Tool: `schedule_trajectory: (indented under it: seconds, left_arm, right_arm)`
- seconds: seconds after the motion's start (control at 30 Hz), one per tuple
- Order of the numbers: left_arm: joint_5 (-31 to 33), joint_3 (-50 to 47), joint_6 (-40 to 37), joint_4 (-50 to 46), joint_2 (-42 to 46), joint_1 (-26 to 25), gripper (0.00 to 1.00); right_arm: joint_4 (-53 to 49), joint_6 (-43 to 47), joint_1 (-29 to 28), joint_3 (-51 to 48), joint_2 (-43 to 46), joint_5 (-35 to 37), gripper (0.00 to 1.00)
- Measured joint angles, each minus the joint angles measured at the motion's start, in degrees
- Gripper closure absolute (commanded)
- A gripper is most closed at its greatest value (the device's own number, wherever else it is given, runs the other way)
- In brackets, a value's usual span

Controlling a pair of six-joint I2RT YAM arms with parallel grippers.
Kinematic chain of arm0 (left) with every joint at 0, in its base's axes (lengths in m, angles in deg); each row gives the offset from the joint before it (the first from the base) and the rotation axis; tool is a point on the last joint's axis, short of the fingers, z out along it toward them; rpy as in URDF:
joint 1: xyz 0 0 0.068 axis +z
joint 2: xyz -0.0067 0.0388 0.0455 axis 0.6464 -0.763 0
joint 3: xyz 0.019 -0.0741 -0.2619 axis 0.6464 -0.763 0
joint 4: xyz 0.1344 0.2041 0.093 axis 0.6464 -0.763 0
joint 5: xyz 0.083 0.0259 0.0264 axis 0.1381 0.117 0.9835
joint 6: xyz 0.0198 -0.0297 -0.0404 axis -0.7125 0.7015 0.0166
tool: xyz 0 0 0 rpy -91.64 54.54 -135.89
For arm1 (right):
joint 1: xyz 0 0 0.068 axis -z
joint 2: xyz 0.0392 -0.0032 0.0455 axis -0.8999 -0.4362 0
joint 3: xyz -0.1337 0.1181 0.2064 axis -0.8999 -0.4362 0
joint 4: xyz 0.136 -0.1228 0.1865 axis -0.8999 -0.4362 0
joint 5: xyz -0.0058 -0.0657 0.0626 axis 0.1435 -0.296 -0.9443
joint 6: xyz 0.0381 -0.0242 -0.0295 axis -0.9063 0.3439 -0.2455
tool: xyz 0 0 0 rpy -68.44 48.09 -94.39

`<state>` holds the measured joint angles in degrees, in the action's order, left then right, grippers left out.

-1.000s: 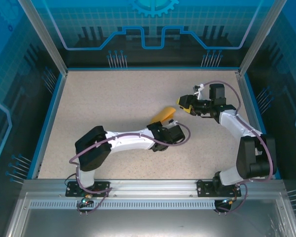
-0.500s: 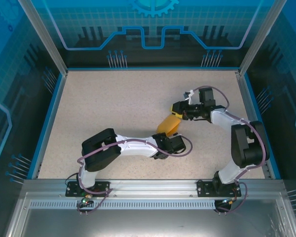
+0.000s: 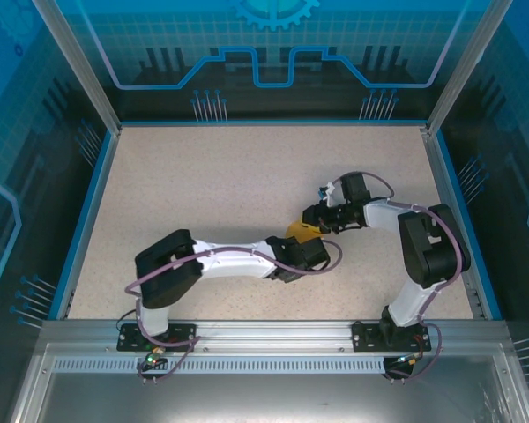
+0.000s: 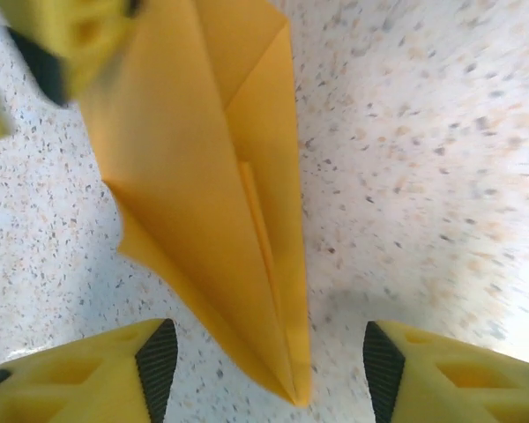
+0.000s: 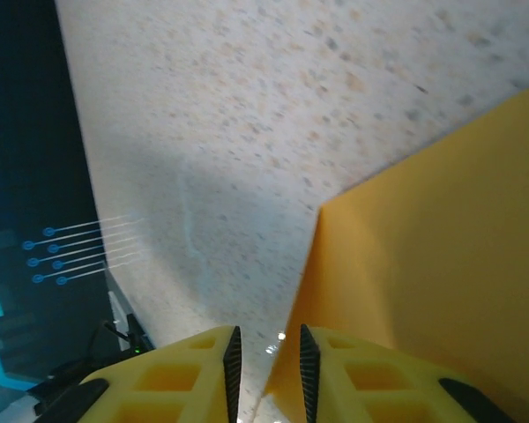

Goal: Fold a paper plane with a square sheet of paper (pick it up from the middle)

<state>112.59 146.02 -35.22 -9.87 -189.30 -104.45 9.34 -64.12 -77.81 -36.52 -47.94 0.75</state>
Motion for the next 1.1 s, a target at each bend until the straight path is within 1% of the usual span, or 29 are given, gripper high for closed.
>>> schedule_trajectory:
  seconds: [0.2, 0.3, 0.4, 0.47, 0.53, 0.7, 0.83, 0.9, 0.97, 1.1]
  left_arm:
    - [-12.3, 3.6, 6.0, -4.8, 8.5, 5.7, 0.35]
    - [-15.6, 4.0, 9.8, -5.1, 10.2, 9.6, 0.38]
    - [-17.1, 3.5, 13.3, -5.1, 9.7, 12.9, 0.44]
    - [-17.6, 2.6, 15.6, -4.8, 9.1, 14.1, 0.48]
    - [-18.7, 1.6, 17.6, -4.2, 7.9, 14.6, 0.52]
    - [-22.4, -0.2, 21.1, -1.5, 4.0, 14.5, 0.67]
    - [-24.8, -1.7, 23.3, 0.6, 2.6, 14.5, 0.74]
    - [-26.1, -2.5, 24.1, 1.8, 2.2, 14.4, 0.80]
    - [-27.2, -2.8, 24.8, 2.5, 1.7, 14.2, 0.84]
    - [-28.4, -2.8, 25.3, 4.0, 0.1, 13.6, 0.86]
  right_arm:
    - [-2.1, 2.3, -0.3, -1.7, 0.0, 2.2, 0.78]
    - [-2.1, 2.9, -0.3, -2.0, -0.1, 2.6, 0.81]
    - [-2.1, 3.4, -0.3, -2.2, -0.1, 3.1, 0.84]
    - [-2.1, 3.9, -0.3, -2.6, -0.1, 3.3, 0.86]
    - [-2.1, 4.2, -0.3, -3.0, -0.2, 3.3, 0.88]
    - [-2.1, 5.0, -0.3, -3.2, -0.6, 3.5, 0.90]
    - [-2.2, 5.9, -0.3, -3.2, -0.8, 3.6, 0.91]
    - [-2.2, 6.3, -0.3, -3.2, -0.8, 3.6, 0.91]
    - [-2.2, 6.4, -0.3, -3.2, -0.8, 3.5, 0.92]
    - [-2.1, 6.4, -0.3, -3.8, -0.8, 3.5, 0.91]
